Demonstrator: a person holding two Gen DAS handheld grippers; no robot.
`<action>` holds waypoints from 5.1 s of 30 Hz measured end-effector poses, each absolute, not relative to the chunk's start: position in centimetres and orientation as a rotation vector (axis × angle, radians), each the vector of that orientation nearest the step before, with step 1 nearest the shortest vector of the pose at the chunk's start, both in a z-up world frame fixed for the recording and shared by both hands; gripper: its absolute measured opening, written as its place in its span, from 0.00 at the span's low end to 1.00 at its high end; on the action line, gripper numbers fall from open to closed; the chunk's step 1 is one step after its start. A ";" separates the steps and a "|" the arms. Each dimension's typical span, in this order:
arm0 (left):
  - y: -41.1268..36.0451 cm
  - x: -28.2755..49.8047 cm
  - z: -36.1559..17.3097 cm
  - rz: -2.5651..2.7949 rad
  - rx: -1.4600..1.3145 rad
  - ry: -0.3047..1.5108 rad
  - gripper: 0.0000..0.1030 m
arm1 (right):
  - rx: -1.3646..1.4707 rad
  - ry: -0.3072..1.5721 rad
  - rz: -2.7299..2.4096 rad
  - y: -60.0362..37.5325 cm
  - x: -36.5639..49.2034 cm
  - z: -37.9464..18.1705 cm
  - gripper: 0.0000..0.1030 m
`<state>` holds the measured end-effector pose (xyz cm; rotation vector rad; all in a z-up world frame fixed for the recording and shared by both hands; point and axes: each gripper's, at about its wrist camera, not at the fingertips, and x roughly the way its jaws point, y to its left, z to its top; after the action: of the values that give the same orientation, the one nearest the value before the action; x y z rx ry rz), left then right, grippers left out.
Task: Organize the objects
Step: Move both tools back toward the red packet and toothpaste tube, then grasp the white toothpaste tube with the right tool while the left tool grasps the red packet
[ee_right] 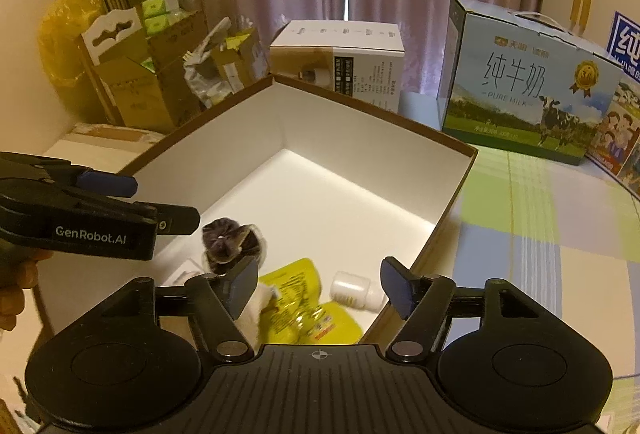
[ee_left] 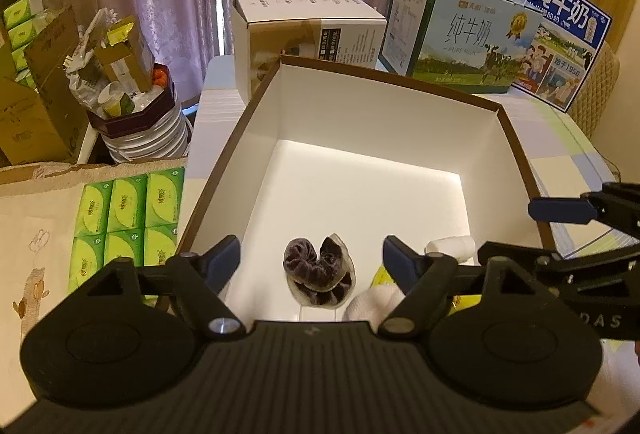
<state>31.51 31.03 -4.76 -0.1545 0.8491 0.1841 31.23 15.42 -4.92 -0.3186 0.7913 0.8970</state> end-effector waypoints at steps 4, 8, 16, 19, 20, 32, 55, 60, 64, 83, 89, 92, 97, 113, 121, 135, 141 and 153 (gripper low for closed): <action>30.9 30.5 -4.0 0.193 -0.160 0.842 0.80 | -0.299 0.787 0.913 14.8 30.2 -4.2 0.65; 30.8 29.3 -3.1 0.204 -0.168 0.831 0.83 | -0.271 0.785 0.930 14.0 29.2 -3.5 0.66; 29.5 26.2 -1.3 0.224 -0.174 0.814 0.84 | -0.234 0.788 0.956 12.1 27.0 -2.4 0.67; 28.9 25.0 -0.9 0.226 -0.179 0.811 0.84 | -0.219 0.791 0.963 11.2 26.2 -2.2 0.67; 28.7 24.7 -0.7 0.227 -0.180 0.811 0.84 | -0.215 0.792 0.965 10.9 26.0 -2.1 0.67; 25.0 20.6 0.5 0.222 -0.189 0.801 0.84 | -0.171 0.804 0.977 6.3 23.3 -1.3 0.67; 13.7 17.3 -0.1 0.162 -0.165 0.852 0.84 | -0.104 0.867 0.941 -6.5 23.1 -1.6 0.67; 10.8 18.0 -0.5 0.130 -0.163 0.866 0.84 | -0.096 0.886 0.909 -9.6 24.0 -2.0 0.67; 8.9 18.5 -0.9 0.118 -0.157 0.874 0.84 | -0.091 0.903 0.888 -11.7 24.8 -2.5 0.67; 1.9 21.3 -3.5 0.074 -0.135 0.952 0.84 | -0.075 0.959 0.816 -18.8 28.5 -4.8 0.67; 0.3 22.2 -4.6 0.076 -0.127 0.974 0.84 | -0.090 0.963 0.787 -20.6 30.6 -6.2 0.67; -0.2 22.6 -5.2 0.084 -0.126 0.988 0.84 | -0.095 0.957 0.782 -21.3 31.9 -7.1 0.67; -0.7 23.4 -6.2 0.102 -0.121 1.000 0.84 | -0.132 0.946 0.785 -22.0 34.5 -8.6 0.66; -0.9 25.7 -9.0 0.163 -0.111 1.067 0.84 | -0.256 0.976 0.946 -18.7 40.6 -12.5 0.55; -0.4 25.9 -9.3 0.178 -0.123 1.079 0.84 | -0.281 1.029 1.010 -18.3 39.9 -13.9 0.55; 0.5 26.2 -10.3 0.180 -0.134 1.096 0.84 | -0.417 0.989 1.106 -17.8 32.0 -14.1 0.55; 0.4 26.2 -10.6 0.164 -0.131 1.100 0.84 | -0.528 0.896 1.065 -16.8 30.5 -14.3 0.34; 1.1 26.5 -10.7 0.148 -0.125 1.090 0.81 | -0.387 0.833 1.060 -17.5 30.6 -11.3 0.32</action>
<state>26.45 1.06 -10.69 -0.1246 1.0901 0.1484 30.65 -17.49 -11.26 -0.3873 0.8331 1.0601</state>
